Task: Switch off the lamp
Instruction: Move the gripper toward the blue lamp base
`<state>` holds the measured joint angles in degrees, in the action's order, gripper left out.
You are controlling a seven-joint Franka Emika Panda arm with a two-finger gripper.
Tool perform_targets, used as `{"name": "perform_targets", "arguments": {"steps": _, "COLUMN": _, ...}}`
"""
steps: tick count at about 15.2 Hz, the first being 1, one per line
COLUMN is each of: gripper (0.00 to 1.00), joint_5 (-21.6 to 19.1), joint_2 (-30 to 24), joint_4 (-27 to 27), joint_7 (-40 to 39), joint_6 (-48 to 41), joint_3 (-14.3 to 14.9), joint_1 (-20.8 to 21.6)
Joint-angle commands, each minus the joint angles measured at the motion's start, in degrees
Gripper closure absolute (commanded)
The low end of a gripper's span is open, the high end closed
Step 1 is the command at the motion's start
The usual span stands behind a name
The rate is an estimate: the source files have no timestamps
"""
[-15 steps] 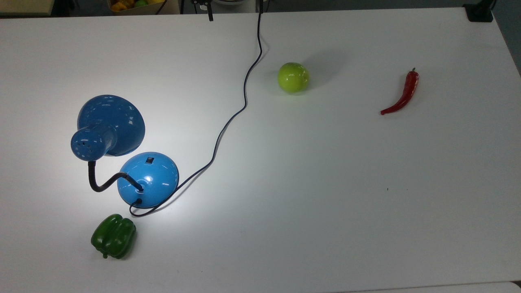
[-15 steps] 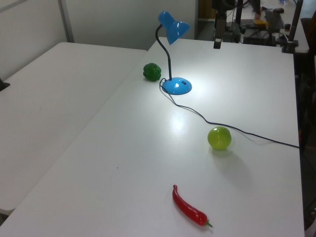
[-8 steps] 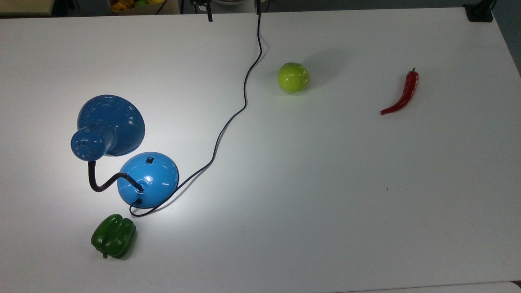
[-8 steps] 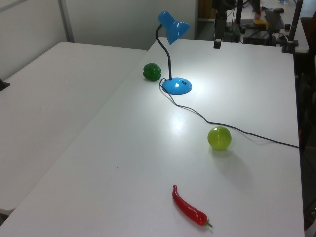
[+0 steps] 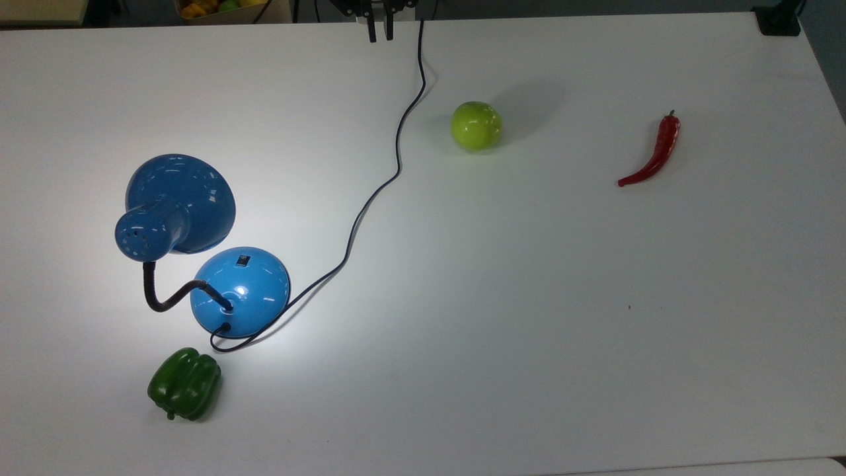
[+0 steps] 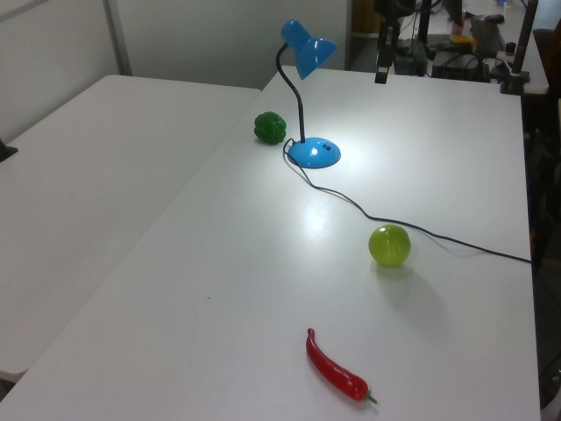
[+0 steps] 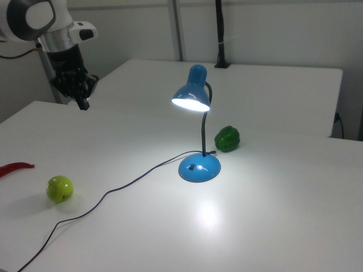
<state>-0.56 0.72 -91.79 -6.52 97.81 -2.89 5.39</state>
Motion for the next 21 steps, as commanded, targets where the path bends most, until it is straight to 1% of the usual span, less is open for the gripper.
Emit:
{"name": "perform_targets", "arguments": {"steps": 1, "gripper": 1.00, "joint_5": -1.1, "joint_2": -0.6, "joint_4": -1.2, "joint_7": -1.5, "joint_6": 1.6, "joint_3": 1.3, "joint_1": 0.6}}
{"name": "perform_targets", "arguments": {"steps": 8, "gripper": 1.00, "joint_5": -1.1, "joint_2": -0.8, "joint_4": -3.0, "joint_7": -0.7, "joint_6": 0.6, "joint_3": 1.2, "joint_1": 0.5}}
{"name": "perform_targets", "arguments": {"steps": 12, "gripper": 1.00, "joint_5": -0.3, "joint_2": -0.6, "joint_4": -7.3, "joint_7": -1.4, "joint_6": 1.0, "joint_3": 1.4, "joint_1": -0.6}}
{"name": "perform_targets", "arguments": {"steps": 13, "gripper": 1.00, "joint_5": -0.1, "joint_2": -0.6, "joint_4": -8.0, "joint_7": -1.5, "joint_6": 1.0, "joint_3": 2.1, "joint_1": -1.2}}
{"name": "perform_targets", "arguments": {"steps": 14, "gripper": 1.00, "joint_5": 0.7, "joint_2": -0.5, "joint_4": -9.5, "joint_7": -1.6, "joint_6": 1.1, "joint_3": 2.6, "joint_1": -1.2}}
{"name": "perform_targets", "arguments": {"steps": 16, "gripper": 1.00, "joint_5": 4.1, "joint_2": -0.1, "joint_4": -12.3, "joint_7": -1.7, "joint_6": 2.0, "joint_3": 2.6, "joint_1": -1.4}}
{"name": "perform_targets", "arguments": {"steps": 17, "gripper": 1.00, "joint_5": 4.9, "joint_2": 0.2, "joint_4": -13.8, "joint_7": -1.6, "joint_6": 3.7, "joint_3": 2.7, "joint_1": -2.0}}
{"name": "perform_targets", "arguments": {"steps": 19, "gripper": 1.00, "joint_5": 5.1, "joint_2": 0.7, "joint_4": -17.1, "joint_7": -1.6, "joint_6": 7.8, "joint_3": 3.0, "joint_1": -3.2}}
{"name": "perform_targets", "arguments": {"steps": 21, "gripper": 1.00, "joint_5": 5.5, "joint_2": 1.4, "joint_4": -19.1, "joint_7": -1.6, "joint_6": 10.6, "joint_3": 4.8, "joint_1": -3.2}}
